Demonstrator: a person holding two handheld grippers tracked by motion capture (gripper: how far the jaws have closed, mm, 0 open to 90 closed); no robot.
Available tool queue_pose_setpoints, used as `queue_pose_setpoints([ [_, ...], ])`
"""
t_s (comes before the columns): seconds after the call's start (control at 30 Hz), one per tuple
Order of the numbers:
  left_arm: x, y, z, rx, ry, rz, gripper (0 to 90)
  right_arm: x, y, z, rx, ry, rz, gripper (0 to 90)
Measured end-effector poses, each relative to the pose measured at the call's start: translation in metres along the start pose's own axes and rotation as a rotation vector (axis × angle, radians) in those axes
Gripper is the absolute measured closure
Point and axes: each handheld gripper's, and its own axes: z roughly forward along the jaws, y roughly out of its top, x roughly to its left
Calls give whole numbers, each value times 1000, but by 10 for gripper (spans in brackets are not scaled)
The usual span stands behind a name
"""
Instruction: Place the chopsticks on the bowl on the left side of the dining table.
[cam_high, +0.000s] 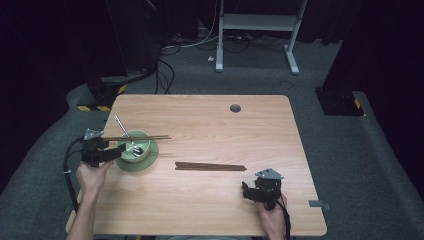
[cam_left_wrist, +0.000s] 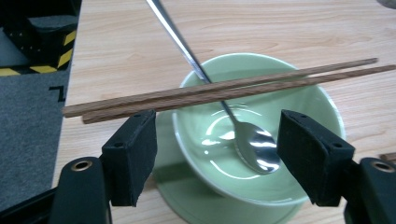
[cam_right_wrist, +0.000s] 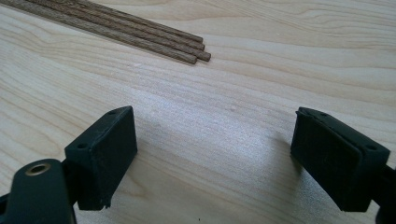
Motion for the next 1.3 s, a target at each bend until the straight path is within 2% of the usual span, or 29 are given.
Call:
queue_pose_setpoints([
  [0.13,-8,-2,-3,-10,-11,28,292,0,0,0,0,0,0,140],
  [0.33,-18,-2,-7,-29,-36,46,292,0,0,0,0,0,0,140],
  [0.37,-20,-3,-7,-31,-43,39,292,0,0,0,0,0,0,140],
  [0.43,-22,-2,-8,-33,-35,63,292,0,0,0,0,0,0,140],
  [0.63,-31,-1,-10,-47,-41,78,292,0,0,0,0,0,0,140],
  [1.07,-51,-1,-8,-60,-90,102,292,0,0,0,0,0,0,140],
  [1.3,-55,-1,-9,-69,-110,100,292,0,0,0,0,0,0,140],
])
